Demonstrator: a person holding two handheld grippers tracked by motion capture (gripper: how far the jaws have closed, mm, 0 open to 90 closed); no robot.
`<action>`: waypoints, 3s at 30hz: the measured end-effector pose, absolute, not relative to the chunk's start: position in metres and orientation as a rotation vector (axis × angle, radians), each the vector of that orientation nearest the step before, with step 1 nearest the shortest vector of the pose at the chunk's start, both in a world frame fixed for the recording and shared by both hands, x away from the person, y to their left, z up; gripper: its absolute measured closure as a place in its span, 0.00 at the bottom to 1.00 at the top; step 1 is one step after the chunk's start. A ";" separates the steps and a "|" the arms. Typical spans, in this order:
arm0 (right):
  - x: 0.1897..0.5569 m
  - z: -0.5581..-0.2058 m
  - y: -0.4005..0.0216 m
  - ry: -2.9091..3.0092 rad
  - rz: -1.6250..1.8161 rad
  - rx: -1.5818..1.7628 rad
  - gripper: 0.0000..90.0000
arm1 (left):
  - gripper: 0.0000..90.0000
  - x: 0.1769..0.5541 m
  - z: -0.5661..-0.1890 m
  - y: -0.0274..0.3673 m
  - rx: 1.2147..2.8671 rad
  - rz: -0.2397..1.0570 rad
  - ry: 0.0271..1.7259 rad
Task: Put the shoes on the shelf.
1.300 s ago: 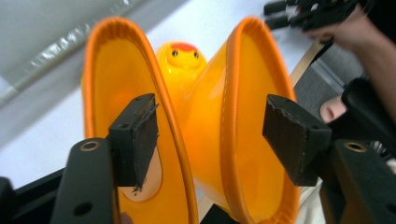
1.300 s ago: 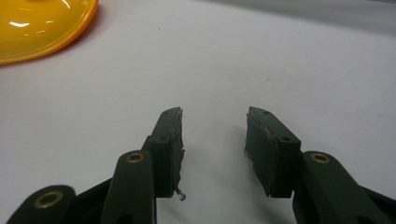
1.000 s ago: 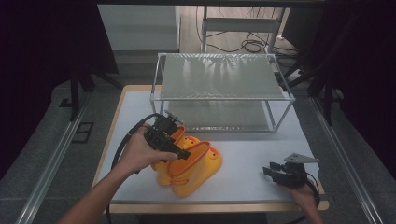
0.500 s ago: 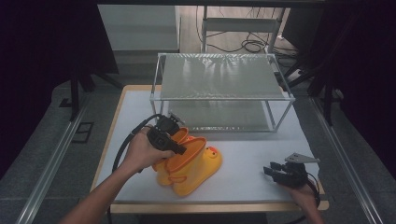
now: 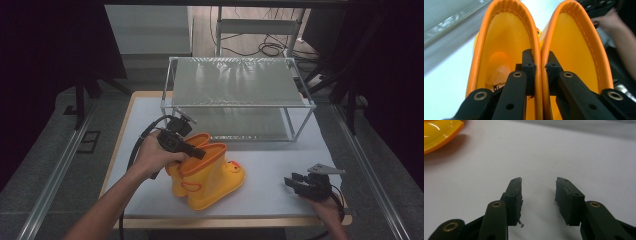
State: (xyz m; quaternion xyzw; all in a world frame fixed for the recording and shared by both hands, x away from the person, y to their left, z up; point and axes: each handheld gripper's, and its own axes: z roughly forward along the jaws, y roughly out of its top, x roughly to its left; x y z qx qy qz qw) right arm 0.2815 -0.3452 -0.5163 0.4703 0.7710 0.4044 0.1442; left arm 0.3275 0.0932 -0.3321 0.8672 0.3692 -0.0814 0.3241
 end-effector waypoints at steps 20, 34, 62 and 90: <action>0.281 -0.514 -0.347 2.208 1.180 1.357 0.62 | 0.91 0.335 -0.273 0.034 2.229 -0.289 0.787; 0.280 -0.513 -0.351 2.192 1.186 1.366 0.62 | 0.91 0.355 -0.216 -0.006 2.200 -0.283 0.730; 0.280 -0.513 -0.354 2.172 1.211 1.379 0.63 | 0.91 0.458 -0.137 -0.010 1.943 -0.011 1.162; 0.282 -0.514 -0.357 2.157 1.202 1.408 0.63 | 0.91 0.517 -0.168 0.023 1.820 0.174 1.484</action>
